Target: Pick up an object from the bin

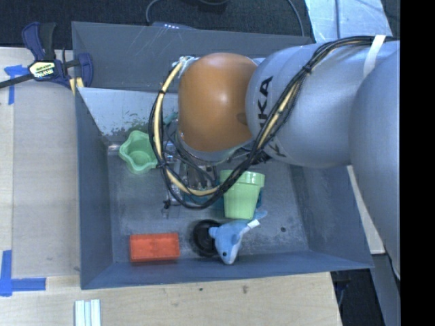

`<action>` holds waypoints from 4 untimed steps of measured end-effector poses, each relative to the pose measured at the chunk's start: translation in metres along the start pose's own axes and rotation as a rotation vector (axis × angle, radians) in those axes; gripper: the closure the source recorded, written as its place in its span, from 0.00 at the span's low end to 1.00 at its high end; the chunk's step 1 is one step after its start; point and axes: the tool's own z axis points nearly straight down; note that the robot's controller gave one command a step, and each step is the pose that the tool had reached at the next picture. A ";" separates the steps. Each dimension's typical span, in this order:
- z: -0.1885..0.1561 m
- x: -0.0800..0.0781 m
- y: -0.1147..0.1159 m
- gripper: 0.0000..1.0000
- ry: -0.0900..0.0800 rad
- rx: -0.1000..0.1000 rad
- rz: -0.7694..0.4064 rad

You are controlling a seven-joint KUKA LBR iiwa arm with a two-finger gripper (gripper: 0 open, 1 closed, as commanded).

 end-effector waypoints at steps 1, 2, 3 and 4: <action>-0.005 -0.001 -0.001 0.00 -0.007 -0.002 0.003; 0.009 0.010 -0.011 0.00 -0.010 -0.003 -0.039; 0.030 0.032 -0.038 0.00 -0.008 -0.002 0.004; 0.069 0.043 -0.029 0.00 -0.012 -0.002 -0.001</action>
Offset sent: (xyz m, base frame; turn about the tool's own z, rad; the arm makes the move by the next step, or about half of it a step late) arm -0.0359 -0.0356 -0.0424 -0.1132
